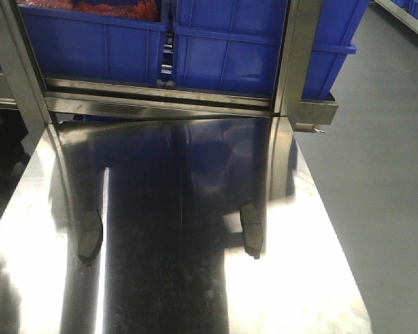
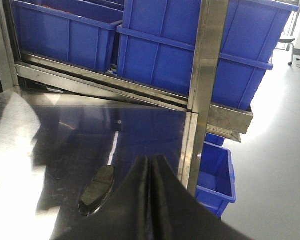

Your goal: Move and align brake pads A on conveyor

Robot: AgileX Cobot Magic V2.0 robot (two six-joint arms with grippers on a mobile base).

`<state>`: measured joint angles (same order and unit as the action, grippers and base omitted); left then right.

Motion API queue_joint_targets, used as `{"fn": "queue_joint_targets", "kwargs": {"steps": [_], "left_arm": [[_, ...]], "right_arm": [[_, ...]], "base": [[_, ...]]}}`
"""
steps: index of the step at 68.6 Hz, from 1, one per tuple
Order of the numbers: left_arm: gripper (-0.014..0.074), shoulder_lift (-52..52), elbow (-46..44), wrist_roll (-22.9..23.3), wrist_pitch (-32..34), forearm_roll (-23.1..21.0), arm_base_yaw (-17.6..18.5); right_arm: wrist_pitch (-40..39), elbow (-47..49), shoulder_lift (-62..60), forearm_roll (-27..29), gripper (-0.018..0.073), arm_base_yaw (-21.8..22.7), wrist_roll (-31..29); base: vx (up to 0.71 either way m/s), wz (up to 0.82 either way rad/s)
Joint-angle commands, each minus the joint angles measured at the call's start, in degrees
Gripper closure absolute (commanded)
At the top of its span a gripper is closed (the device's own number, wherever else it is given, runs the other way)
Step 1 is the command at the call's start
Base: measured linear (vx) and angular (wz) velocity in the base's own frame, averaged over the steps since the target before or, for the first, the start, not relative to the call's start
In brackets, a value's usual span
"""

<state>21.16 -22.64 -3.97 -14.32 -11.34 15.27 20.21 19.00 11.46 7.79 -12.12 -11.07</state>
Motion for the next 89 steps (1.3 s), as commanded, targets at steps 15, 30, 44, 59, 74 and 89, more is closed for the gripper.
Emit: {"fn": "queue_joint_targets", "kwargs": {"steps": [15,30,44,59,74,89], "left_arm": [[0.0603,0.8,-1.4,0.1,4.3,-0.4,0.2],[0.0603,0.8,-1.4,0.1,4.4,-0.4,0.2],[0.0603,0.8,-1.4,0.1,4.4,-0.5,0.2],[0.0542,0.8,-1.4,0.1,4.4,-0.5,0.2],[0.0115,0.8,-1.4,0.1,4.4,-0.5,0.2],[-0.0132,0.8,-1.4,0.1,4.6,-0.5,0.2]], "right_arm": [[-4.3,1.5,0.6,0.1,0.0565,0.1,-0.4],[-4.3,1.5,0.6,0.1,0.0565,0.1,-0.4],[-4.3,1.5,0.6,0.1,0.0565,0.1,-0.4],[-4.3,1.5,0.6,0.1,0.0565,0.1,-0.4],[-4.3,1.5,0.6,0.1,0.0565,0.1,-0.4],[-4.3,1.5,0.6,0.1,0.0565,0.1,-0.4]], "base": [[0.0,0.0],[0.0,0.0],[0.0,0.0],[0.0,0.0],[0.0,0.0],[0.0,0.0]]}}
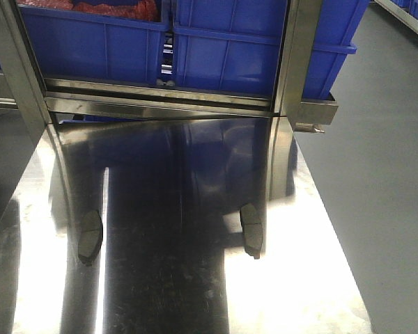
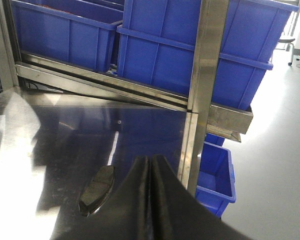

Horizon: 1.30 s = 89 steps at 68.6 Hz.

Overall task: Move and align brake pads A on conveyor
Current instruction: 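Lower the left gripper onto the brake pad nearest it and grasp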

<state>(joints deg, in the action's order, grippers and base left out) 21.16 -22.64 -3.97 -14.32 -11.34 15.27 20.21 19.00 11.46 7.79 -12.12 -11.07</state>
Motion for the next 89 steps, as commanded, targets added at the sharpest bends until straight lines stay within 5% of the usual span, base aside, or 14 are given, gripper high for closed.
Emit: {"fn": "queue_joint_targets", "kwargs": {"steps": [1,17,37,52,66,89], "left_arm": [[-0.013,0.8,-1.4,0.2,4.6,-0.5,0.2],[-0.0077,6.0,-5.0,2.6,2.5,-0.7,0.2],[-0.007,37.5,-23.2,2.6,-13.0,-0.6,0.2],[-0.0063,60.4,-35.3,15.6,-20.7,3.1,0.0],[-0.0032,74.7,-44.2,16.9,-28.6,3.1,0.0],[0.0035,78.8,-45.5,26.4,-28.2,12.0,0.0]], "right_arm": [[-4.3,1.5,0.6,0.1,0.0565,0.1,-0.4],[-4.3,1.5,0.6,0.1,0.0565,0.1,-0.4],[-4.3,1.5,0.6,0.1,0.0565,0.1,-0.4],[-4.3,1.5,0.6,0.1,0.0565,0.1,-0.4],[-4.3,1.5,0.6,0.1,0.0565,0.1,-0.4],[-4.3,1.5,0.6,0.1,0.0565,0.1,-0.4]], "base": [[0.0,0.0],[0.0,0.0],[0.0,0.0],[0.0,0.0],[0.0,0.0],[0.0,0.0]]}}
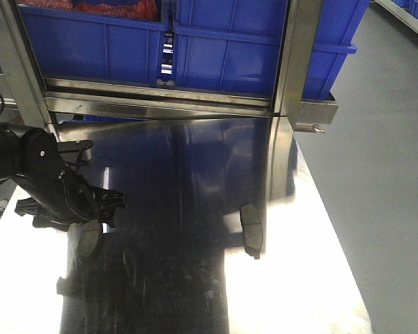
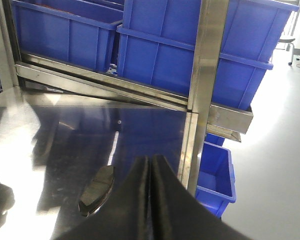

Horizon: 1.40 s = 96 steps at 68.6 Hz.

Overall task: Move and align brake pads A on conveyor
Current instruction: 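Lower the left gripper onto the brake pad nearest it and grasp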

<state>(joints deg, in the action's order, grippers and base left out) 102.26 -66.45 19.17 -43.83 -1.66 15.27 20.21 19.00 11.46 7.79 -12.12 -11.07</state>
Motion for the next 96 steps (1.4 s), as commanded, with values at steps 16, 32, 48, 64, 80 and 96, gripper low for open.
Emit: {"fn": "queue_joint_targets", "kwargs": {"steps": [16,32,48,64,80,96], "left_arm": [[0.0035,1.3,-1.7,2.9,1.4,1.7,0.3],[0.0035,2.1,-1.7,2.4,2.0,1.7,0.3],[0.0044,2.5,-1.7,1.5,1.8,1.7,0.3],[0.0185,2.5,-1.7,1.3,1.2,1.7,0.3],[0.0437,2.4,-1.7,1.3,0.6,1.7,0.3],[0.0503,-1.4,-1.6,-0.6,1.2,4.3,0.3]], "right_arm": [[-4.3,1.5,0.6,0.1,0.0565,0.1,-0.4],[-4.3,1.5,0.6,0.1,0.0565,0.1,-0.4],[-4.3,1.5,0.6,0.1,0.0565,0.1,-0.4],[-4.3,1.5,0.6,0.1,0.0565,0.1,-0.4],[-4.3,1.5,0.6,0.1,0.0565,0.1,-0.4],[-4.3,1.5,0.6,0.1,0.0565,0.1,-0.4]], "base": [[0.0,0.0],[0.0,0.0],[0.0,0.0],[0.0,0.0],[0.0,0.0],[0.0,0.0]]}}
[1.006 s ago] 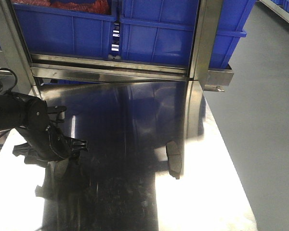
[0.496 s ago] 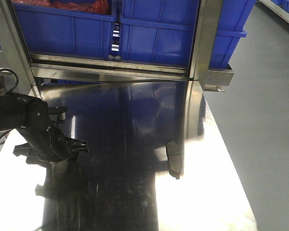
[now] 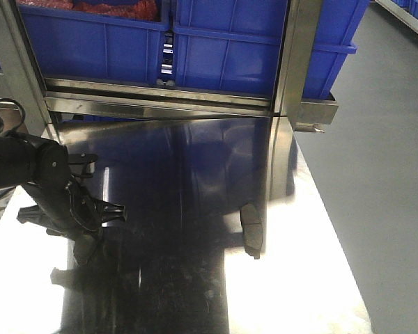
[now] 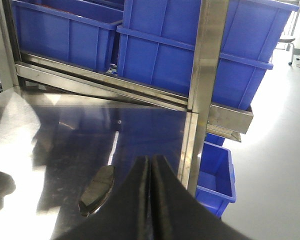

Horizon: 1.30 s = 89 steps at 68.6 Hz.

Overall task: Move and align brake pads A on conveyor
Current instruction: 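Lower the left gripper onto the brake pad nearest it and grasp, then raise the left gripper holding the brake pad off the table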

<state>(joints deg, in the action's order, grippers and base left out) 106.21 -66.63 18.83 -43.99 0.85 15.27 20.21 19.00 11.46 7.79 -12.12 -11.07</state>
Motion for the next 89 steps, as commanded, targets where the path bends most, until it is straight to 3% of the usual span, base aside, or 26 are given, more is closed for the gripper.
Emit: {"fn": "queue_joint_targets", "kwargs": {"steps": [1,14,41,55,72,89], "left_arm": [[0.0503,-5.8,-1.4,-0.3,1.3,2.0,0.3],[0.0503,-14.2,1.3,-0.3,2.8,4.4,0.3],[0.0503,-43.8,21.0,-1.8,11.5,5.7,0.9],[0.0503,-56.7,25.4,-1.8,10.4,5.7,0.9],[0.0503,-64.9,25.8,-1.8,7.9,5.7,0.9],[0.0503,-66.5,25.8,-1.8,7.8,5.7,0.9]], "right_arm": [[-4.3,1.5,0.6,0.1,0.0565,0.1,-0.4],[-4.3,1.5,0.6,0.1,0.0565,0.1,-0.4],[-4.3,1.5,0.6,0.1,0.0565,0.1,-0.4],[-4.3,1.5,0.6,0.1,0.0565,0.1,-0.4],[-4.3,1.5,0.6,0.1,0.0565,0.1,-0.4],[-4.3,1.5,0.6,0.1,0.0565,0.1,-0.4]], "base": [[0.0,0.0],[0.0,0.0],[0.0,0.0],[0.0,0.0],[0.0,0.0],[0.0,0.0]]}}
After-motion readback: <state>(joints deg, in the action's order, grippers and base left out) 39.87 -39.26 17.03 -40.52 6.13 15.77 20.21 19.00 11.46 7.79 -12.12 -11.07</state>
